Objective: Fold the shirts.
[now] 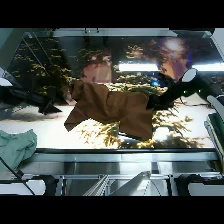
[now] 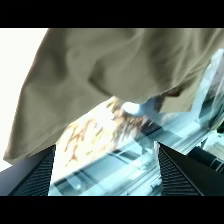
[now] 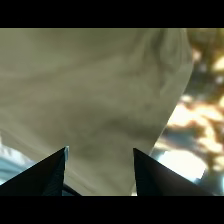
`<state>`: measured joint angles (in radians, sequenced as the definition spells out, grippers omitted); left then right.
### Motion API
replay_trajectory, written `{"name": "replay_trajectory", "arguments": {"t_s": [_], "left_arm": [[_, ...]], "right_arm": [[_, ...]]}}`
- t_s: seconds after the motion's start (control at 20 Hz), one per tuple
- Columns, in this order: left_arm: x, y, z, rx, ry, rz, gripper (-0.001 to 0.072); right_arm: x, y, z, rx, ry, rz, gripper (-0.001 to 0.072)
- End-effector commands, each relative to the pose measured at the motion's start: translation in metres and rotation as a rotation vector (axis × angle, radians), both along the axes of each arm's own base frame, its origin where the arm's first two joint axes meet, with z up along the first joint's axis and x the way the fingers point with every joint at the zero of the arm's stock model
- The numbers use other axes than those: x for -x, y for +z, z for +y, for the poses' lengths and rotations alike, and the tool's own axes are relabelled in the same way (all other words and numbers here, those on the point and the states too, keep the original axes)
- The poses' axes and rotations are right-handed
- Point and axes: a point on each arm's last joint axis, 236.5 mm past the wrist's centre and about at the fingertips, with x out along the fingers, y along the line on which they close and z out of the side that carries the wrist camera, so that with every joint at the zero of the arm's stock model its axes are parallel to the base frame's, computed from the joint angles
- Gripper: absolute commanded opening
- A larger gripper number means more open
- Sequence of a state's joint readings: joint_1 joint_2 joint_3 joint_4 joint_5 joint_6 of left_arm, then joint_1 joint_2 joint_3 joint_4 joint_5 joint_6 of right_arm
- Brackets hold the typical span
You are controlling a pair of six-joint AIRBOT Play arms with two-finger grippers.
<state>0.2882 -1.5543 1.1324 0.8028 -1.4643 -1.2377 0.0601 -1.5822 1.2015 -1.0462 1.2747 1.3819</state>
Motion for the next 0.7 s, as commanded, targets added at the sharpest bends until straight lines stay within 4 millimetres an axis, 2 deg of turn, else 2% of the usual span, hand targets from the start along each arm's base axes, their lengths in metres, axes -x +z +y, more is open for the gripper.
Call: {"name": "replay_trajectory", "arguments": {"t_s": [0.0,0.1,0.2,0.35,0.4,0.45,0.5,0.55,0.65], "left_arm": [[0.038,-0.051,-0.003,-0.008,0.041,0.123,0.0714],[0.045,-0.069,-0.003,-0.029,0.077,0.132,0.0713],[0.053,-0.078,-0.008,-0.031,0.067,0.136,0.0695],[0.052,-0.087,-0.020,-0.065,0.023,0.116,0.0694],[0.048,-0.089,-0.025,-0.069,0.004,0.111,0.0659],[0.043,-0.091,-0.030,-0.069,-0.017,0.110,0.0385],[0.038,-0.092,-0.033,-0.065,-0.038,0.101,0.0024],[0.033,-0.091,-0.035,-0.062,-0.057,0.088,0.0011],[0.023,-0.076,-0.038,-0.047,-0.083,0.061,0.0010]], "right_arm": [[0.033,-0.037,0.004,-0.039,0.027,0.073,0.0458],[0.036,-0.049,0.015,-0.090,-0.003,0.115,0.0458],[0.040,-0.057,0.032,-0.174,-0.010,0.165,0.0458],[0.047,-0.052,0.070,-0.364,0.008,0.219,0.0457],[0.047,-0.047,0.082,-0.420,0.017,0.219,0.0456],[0.046,-0.044,0.090,-0.454,0.017,0.214,0.0434],[0.045,-0.039,0.095,-0.482,0.030,0.197,0.0178],[0.044,-0.032,0.100,-0.518,0.040,0.184,0.0025],[0.044,-0.011,0.109,-0.607,0.065,0.162,0.0018]]}}
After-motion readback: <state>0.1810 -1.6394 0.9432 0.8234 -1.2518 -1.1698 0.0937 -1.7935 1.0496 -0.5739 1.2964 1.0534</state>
